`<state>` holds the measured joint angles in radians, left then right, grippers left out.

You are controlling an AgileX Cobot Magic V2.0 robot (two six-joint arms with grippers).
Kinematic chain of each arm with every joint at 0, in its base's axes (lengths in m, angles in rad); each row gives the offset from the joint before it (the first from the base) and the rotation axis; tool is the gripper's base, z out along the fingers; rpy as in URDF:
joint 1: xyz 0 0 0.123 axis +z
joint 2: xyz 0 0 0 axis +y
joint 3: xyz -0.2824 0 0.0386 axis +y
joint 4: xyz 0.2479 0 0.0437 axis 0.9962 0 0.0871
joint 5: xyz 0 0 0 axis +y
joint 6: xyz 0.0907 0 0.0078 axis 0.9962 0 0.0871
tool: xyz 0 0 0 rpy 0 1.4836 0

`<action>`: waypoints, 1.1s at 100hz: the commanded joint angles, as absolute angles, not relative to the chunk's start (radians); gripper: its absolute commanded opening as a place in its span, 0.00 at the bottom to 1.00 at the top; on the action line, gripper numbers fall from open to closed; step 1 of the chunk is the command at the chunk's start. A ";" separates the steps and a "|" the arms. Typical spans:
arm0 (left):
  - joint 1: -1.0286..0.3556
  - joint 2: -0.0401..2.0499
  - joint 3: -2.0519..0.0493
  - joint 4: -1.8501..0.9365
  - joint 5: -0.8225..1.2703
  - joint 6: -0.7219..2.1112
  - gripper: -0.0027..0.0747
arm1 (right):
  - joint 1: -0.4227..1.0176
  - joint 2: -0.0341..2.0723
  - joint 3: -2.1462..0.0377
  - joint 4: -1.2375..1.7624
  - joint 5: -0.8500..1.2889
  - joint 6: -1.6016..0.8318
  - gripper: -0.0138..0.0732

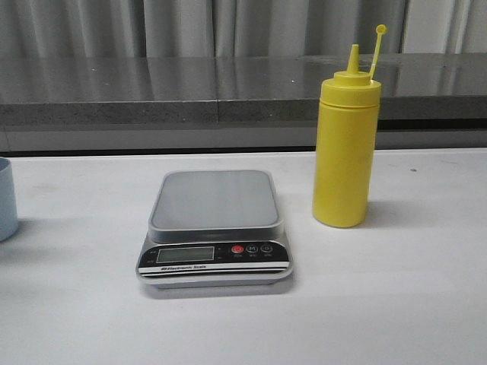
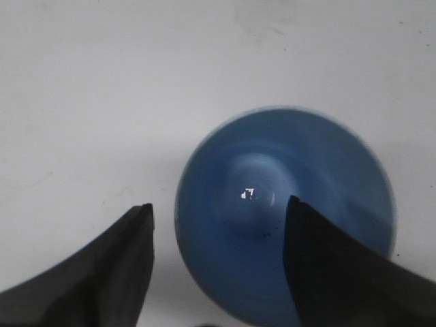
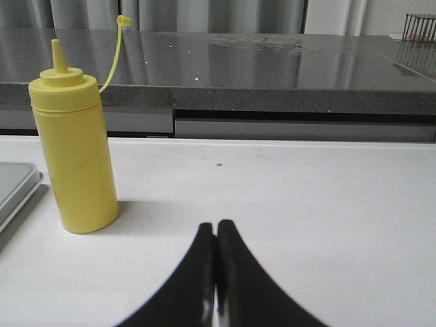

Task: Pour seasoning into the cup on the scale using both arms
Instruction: 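Grasp the light blue cup with the left gripper and lift it, then carry the cup over the scale and lower it onto the platform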

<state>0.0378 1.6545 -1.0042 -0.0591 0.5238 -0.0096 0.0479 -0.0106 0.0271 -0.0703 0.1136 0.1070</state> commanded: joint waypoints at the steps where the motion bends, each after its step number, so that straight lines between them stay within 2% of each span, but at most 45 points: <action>1: 0.041 1.633 -1.034 -0.062 0.470 -0.023 0.56 | 0.040 -0.030 0.007 -0.074 0.031 0.100 0.08; 11: 0.041 1.637 -1.036 -0.062 0.463 -0.023 0.54 | 0.040 -0.030 0.007 -0.074 0.031 0.100 0.08; 21: 0.041 1.637 -1.036 -0.062 0.458 -0.023 0.44 | 0.040 -0.030 0.007 -0.074 0.031 0.100 0.08; 43: 0.041 1.637 -1.036 -0.062 0.456 -0.023 0.01 | 0.040 -0.030 0.007 -0.074 0.031 0.100 0.08; 87: 0.041 1.562 -1.043 -0.130 0.496 -0.023 0.01 | 0.040 -0.030 0.007 -0.074 0.031 0.100 0.08; 110: 0.022 1.528 -1.207 -0.134 0.737 0.015 0.01 | 0.040 -0.030 0.007 -0.074 0.031 0.100 0.08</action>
